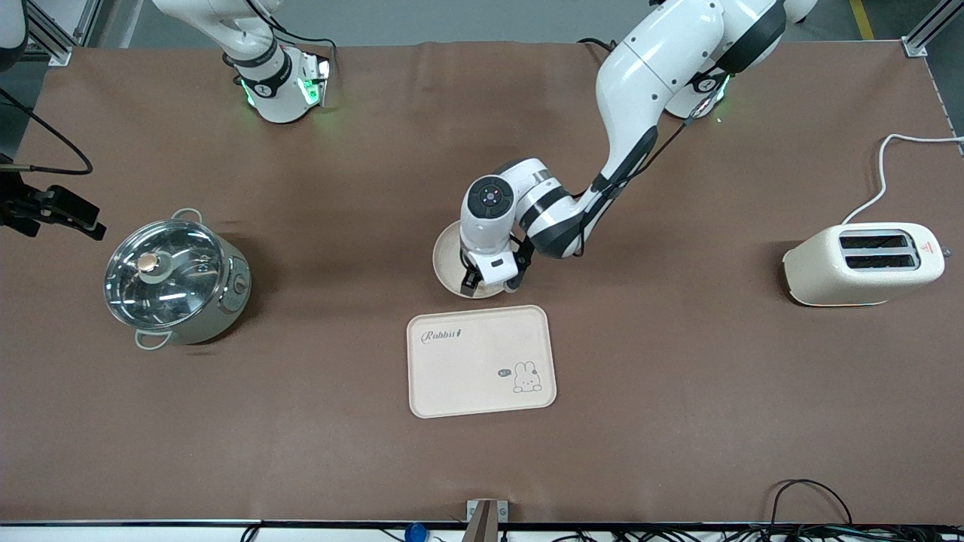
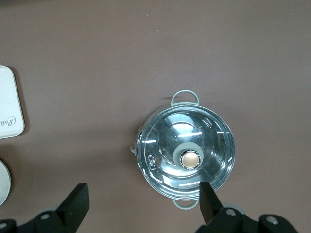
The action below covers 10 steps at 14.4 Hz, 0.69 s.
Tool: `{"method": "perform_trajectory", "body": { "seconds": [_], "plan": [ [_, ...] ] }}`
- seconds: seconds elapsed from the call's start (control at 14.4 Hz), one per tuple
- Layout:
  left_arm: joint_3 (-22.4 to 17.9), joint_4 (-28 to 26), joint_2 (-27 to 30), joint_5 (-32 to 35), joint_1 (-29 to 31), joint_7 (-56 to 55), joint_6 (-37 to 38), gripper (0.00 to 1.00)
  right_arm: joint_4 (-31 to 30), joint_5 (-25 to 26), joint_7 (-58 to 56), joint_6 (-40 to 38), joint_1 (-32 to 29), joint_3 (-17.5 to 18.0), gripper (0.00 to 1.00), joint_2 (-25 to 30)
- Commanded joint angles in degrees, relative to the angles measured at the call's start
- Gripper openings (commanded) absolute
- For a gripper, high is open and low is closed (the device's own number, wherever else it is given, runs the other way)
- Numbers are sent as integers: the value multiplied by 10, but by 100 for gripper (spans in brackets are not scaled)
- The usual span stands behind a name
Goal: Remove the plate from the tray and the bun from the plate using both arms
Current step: 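Grasp the white bun on the plate with the left gripper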
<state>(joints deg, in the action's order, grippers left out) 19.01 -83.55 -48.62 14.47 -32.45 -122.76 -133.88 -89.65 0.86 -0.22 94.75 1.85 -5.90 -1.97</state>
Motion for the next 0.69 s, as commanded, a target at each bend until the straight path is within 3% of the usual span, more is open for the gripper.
{"method": "perform_trajectory", "body": {
  "seconds": [0.0, 0.21, 0.49, 0.62],
  "plan": [
    [-22, 15, -13, 11, -26, -22, -8, 88, 18, 34, -9, -54, -12, 12, 100, 1],
    [-22, 15, -16, 11, -26, -22, -8, 76, 39, 34, -14, -85, -10, 12, 100, 0],
    [-22, 15, -3, 16, -23, -11, 2, 39, 51, 29, -9, -87, -1, 12, 100, 0],
    [-24, 16, 34, 42, -16, -9, 68, 28, 52, 31, -11, -87, 6, 12, 100, 0]
  ]
}}
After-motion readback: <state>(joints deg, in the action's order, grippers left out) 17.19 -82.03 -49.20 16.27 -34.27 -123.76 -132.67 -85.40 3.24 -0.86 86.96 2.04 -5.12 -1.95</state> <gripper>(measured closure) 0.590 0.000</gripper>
